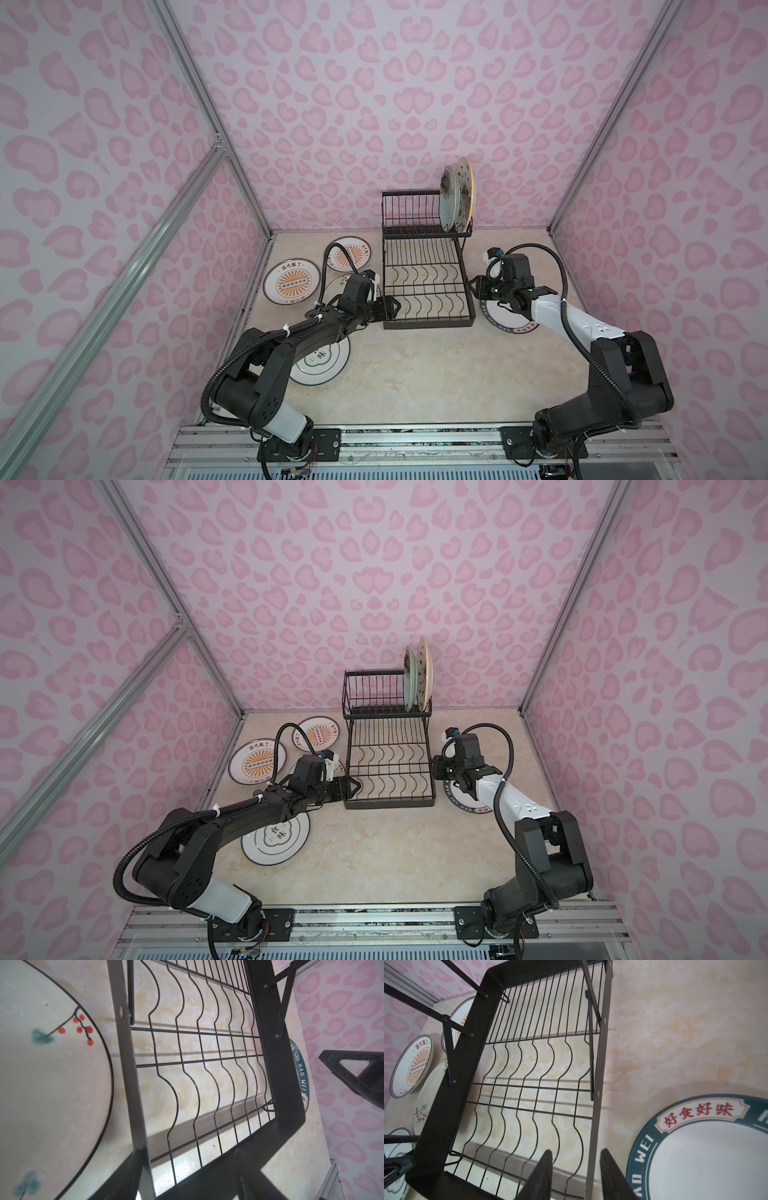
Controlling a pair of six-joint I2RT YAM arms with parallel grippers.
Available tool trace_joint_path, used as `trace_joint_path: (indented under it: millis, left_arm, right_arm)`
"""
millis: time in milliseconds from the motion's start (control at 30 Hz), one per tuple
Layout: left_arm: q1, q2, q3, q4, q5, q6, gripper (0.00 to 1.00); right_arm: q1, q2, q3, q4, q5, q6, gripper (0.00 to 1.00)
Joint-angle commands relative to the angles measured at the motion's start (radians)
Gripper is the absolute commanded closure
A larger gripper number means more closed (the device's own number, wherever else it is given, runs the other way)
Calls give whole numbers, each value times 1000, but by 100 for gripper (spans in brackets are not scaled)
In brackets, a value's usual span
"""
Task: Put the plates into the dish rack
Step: 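Move the right gripper down to the green-rimmed HAO SHI HAO WEI plate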
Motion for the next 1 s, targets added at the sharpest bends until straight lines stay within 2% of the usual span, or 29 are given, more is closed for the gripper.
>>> trace_joint_path:
  millis: [0,467,733,967]
  left_arm:
    - [-16,6,20,20,37,-11,29]
    - [-73,-8,16,42,47,-37,34]
    - [-100,10,24,67,58,-55,33]
    - [-116,16,29,73,57,-62,34]
  right_arm:
    - [0,12,1,-12,1,10,62]
    - [-10,45,11,-38,39,56,64]
    - [-91,-29,-56,8,39,113,66]
    - [-217,-116,-122,20,-10,142,70]
